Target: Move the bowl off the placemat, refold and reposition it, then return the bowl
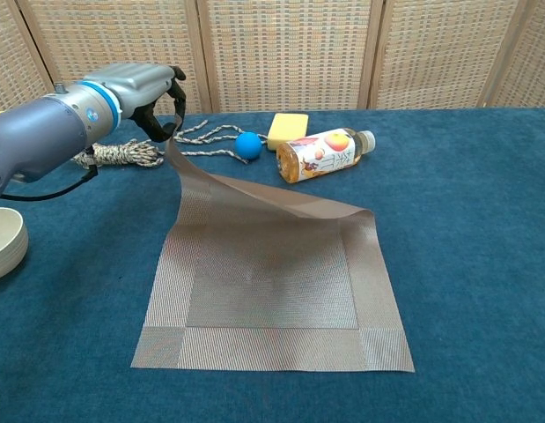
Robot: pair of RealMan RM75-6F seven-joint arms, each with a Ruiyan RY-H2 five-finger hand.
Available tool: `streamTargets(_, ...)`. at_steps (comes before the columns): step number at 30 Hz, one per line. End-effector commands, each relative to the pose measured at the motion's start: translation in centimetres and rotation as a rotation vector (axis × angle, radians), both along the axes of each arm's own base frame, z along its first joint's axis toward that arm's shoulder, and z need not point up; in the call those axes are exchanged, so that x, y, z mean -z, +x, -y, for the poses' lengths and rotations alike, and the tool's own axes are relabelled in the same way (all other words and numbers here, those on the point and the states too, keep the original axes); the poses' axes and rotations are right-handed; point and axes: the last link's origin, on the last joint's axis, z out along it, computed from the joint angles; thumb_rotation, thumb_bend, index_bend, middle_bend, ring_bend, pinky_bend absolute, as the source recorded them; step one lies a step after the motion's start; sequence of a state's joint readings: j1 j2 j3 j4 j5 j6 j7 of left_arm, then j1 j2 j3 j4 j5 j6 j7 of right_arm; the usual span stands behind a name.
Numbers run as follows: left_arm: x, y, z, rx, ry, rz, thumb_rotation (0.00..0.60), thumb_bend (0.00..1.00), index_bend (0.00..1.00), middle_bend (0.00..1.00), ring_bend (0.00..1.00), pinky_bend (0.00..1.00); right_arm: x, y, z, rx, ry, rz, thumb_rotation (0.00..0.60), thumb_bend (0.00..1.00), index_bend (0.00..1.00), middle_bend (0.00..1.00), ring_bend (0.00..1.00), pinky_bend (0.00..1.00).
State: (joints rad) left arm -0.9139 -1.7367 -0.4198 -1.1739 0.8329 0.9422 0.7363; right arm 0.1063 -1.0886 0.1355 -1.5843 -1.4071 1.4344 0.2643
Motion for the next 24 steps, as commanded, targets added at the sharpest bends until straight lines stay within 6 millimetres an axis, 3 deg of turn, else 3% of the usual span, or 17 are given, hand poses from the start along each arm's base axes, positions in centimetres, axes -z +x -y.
streamTargets(1, 0.6, 0.6, -0.9, -0.01, -0.003, 0.008, 0.6, 0.53, 0.57, 0.0, 0.0, 0.0, 0.1, -0.2, 0.2, 0.008, 0.004, -0.004, 0.6, 0.13, 0.0, 0.0, 0.0, 0.0)
streamTargets(24, 0.2, 1.6, -4.6, -0.161, 0.043, 0.08, 0.6, 0.53, 0.58, 0.0, 0.0, 0.0, 0.4, -0.2, 0.3, 0.013, 0.014, -0.016, 0.6, 0.13, 0.0, 0.0, 0.0, 0.0)
